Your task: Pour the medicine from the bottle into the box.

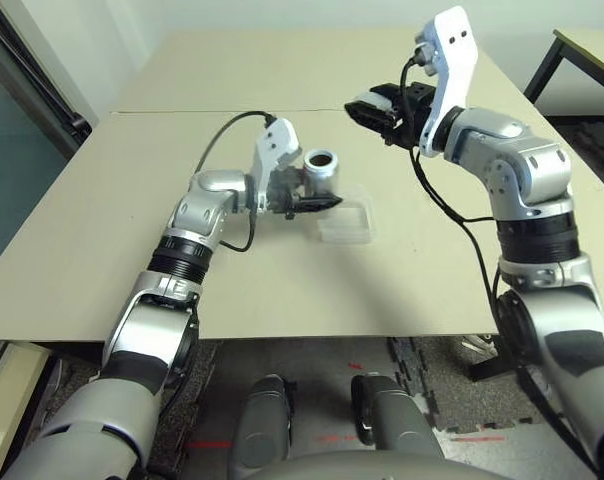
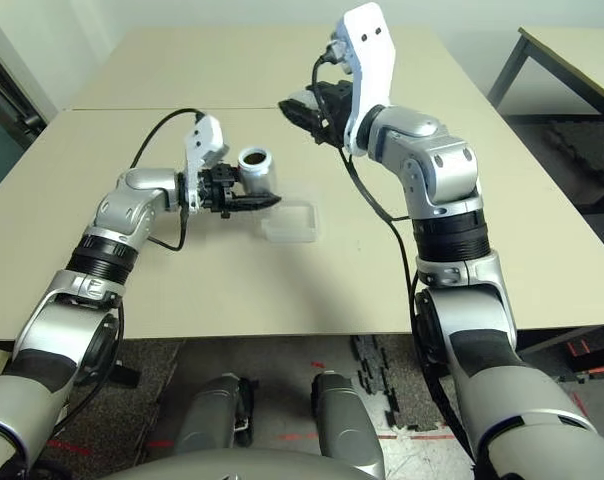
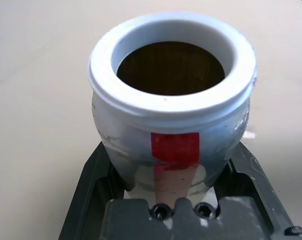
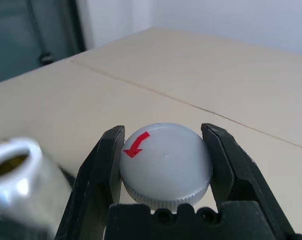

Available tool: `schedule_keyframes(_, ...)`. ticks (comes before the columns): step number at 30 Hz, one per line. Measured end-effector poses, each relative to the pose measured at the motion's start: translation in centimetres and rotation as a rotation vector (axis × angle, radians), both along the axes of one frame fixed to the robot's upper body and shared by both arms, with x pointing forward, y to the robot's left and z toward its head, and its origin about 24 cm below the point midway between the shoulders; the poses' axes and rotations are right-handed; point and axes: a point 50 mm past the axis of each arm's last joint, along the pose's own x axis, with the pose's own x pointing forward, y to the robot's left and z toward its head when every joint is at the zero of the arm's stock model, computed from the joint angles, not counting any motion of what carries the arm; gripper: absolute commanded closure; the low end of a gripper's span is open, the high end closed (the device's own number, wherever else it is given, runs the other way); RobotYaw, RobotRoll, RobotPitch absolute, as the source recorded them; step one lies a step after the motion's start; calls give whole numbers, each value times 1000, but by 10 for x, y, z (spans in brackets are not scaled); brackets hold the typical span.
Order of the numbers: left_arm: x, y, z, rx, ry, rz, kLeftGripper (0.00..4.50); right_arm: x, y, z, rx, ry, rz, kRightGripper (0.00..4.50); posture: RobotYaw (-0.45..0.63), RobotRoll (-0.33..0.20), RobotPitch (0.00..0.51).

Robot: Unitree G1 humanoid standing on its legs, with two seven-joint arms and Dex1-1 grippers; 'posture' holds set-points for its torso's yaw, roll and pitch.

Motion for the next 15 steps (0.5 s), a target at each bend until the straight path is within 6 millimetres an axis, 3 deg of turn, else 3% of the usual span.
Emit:
schedule_keyframes(7,17,29,9,-94,-101,297,2006,3,-15,-42,52,48,-151,1936,25,0,89)
schedule_keyframes(15,31,55,-1,-143,-148,606,2006,9,-38,-82,28,78,-301,1936,32,0,91)
